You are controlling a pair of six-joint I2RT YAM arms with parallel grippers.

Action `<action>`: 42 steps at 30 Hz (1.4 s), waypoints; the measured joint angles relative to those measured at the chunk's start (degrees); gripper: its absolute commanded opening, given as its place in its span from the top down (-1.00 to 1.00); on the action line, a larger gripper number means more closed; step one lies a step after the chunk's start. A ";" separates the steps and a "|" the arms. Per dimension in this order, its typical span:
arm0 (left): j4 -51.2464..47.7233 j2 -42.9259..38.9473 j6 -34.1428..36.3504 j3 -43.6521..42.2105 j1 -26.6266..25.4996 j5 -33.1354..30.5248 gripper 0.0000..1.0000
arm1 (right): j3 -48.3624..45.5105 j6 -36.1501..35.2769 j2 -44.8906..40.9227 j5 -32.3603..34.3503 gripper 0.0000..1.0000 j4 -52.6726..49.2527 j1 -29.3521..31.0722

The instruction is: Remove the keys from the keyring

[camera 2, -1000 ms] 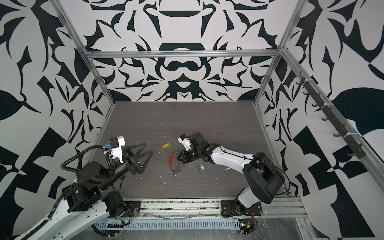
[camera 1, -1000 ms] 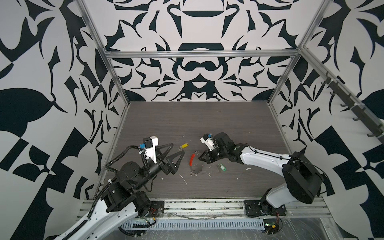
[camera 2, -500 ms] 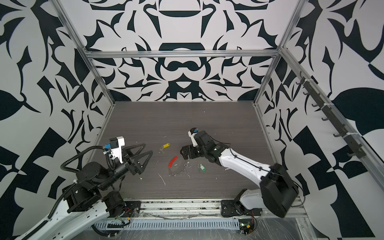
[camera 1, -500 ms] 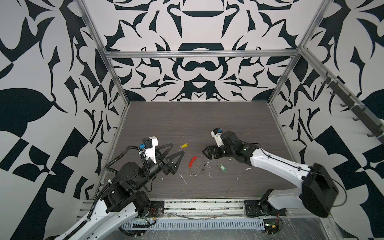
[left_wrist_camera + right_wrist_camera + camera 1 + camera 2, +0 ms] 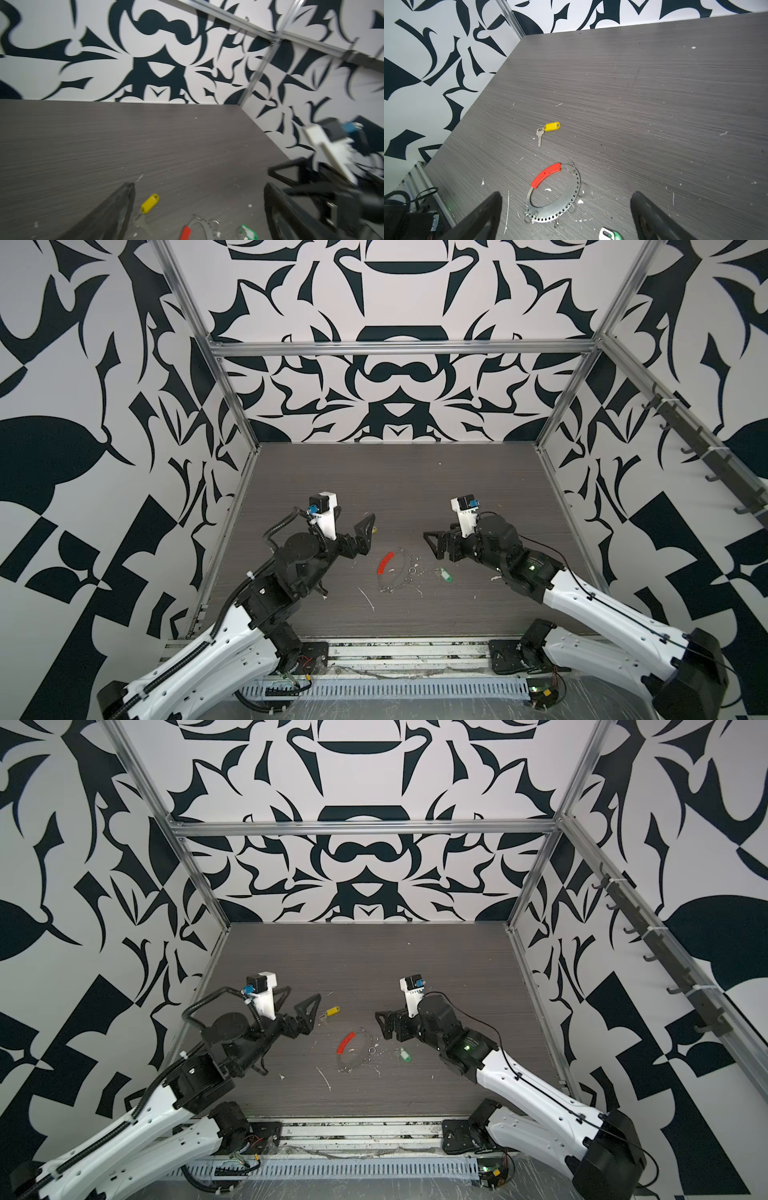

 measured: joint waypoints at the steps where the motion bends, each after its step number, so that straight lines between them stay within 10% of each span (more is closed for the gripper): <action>1: 0.68 1.01 0.37 -0.11 1.62 -0.76 -0.99 | -0.24 -0.02 -0.52 0.11 -0.97 0.04 0.00; 14: 15.06 22.84 7.89 -2.34 29.94 -5.62 -0.99 | -4.85 0.00 -8.11 3.54 -0.98 0.90 0.00; 30: 36.85 37.64 12.74 -10.73 45.72 0.28 -0.99 | -6.08 0.37 -11.45 4.90 -0.99 0.90 0.00; 42: 34.77 39.06 12.07 -8.04 47.08 1.66 -0.99 | -5.97 1.27 -6.40 5.75 -0.99 0.50 0.00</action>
